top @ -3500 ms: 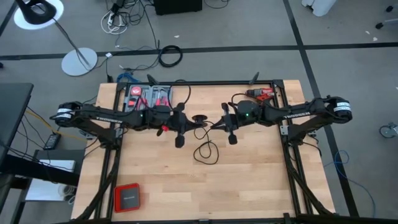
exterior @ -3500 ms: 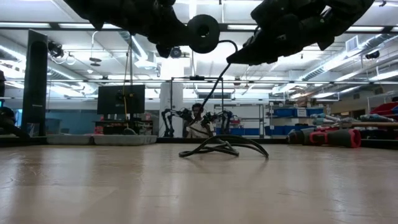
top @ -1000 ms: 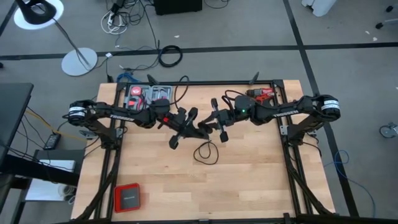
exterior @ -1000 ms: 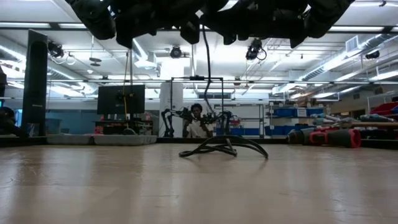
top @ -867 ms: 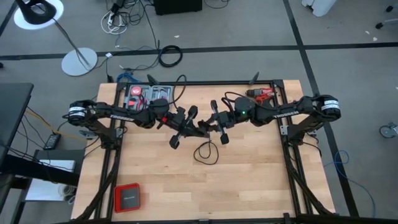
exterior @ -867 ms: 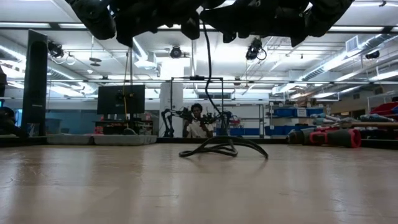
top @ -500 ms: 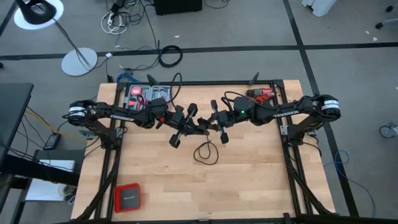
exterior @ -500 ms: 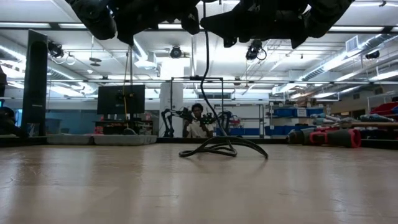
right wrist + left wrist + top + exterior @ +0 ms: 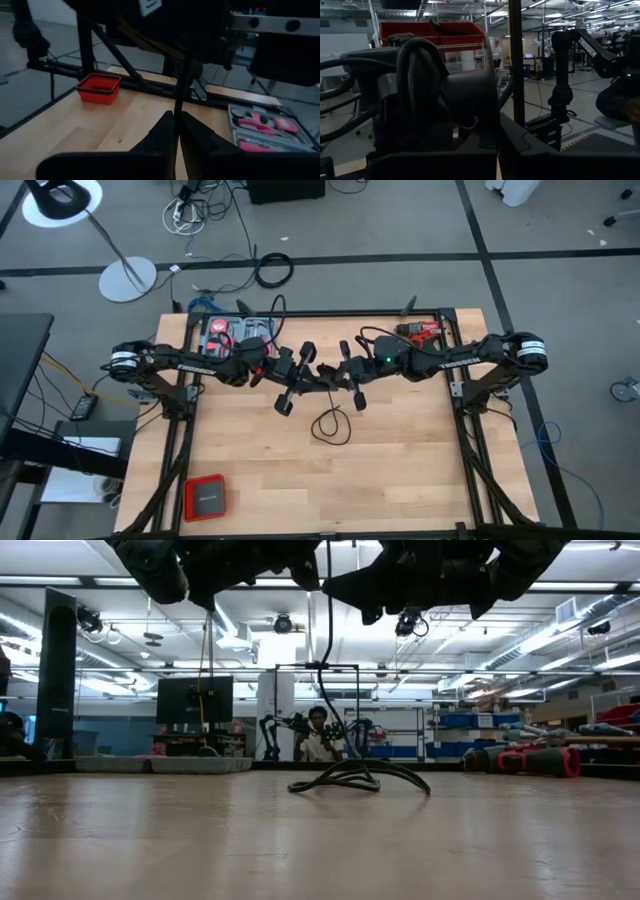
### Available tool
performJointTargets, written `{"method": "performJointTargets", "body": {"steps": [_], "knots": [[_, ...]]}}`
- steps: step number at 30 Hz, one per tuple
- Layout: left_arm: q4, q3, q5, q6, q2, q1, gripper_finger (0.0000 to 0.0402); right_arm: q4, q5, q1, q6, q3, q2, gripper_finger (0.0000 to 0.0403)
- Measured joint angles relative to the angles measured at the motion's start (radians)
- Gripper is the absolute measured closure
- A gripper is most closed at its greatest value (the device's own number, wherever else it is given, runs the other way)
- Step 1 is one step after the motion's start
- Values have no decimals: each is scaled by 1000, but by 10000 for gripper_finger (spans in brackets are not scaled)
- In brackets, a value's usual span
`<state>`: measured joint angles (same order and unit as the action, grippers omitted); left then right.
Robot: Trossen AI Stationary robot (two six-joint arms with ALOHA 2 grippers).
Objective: Coil cords
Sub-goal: Coil the black wire on the spool
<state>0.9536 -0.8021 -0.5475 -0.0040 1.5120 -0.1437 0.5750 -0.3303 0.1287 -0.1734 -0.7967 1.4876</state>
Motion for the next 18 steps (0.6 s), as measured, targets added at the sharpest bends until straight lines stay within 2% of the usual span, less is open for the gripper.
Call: {"method": "performJointTargets", "body": {"steps": [12,18], "knots": [[13,-4,1,2,-3,0,402,2,23,-2,13,2,3,338],[9,-3,-1,2,-3,0,402,-16,23,0,-4,2,2,335]]}}
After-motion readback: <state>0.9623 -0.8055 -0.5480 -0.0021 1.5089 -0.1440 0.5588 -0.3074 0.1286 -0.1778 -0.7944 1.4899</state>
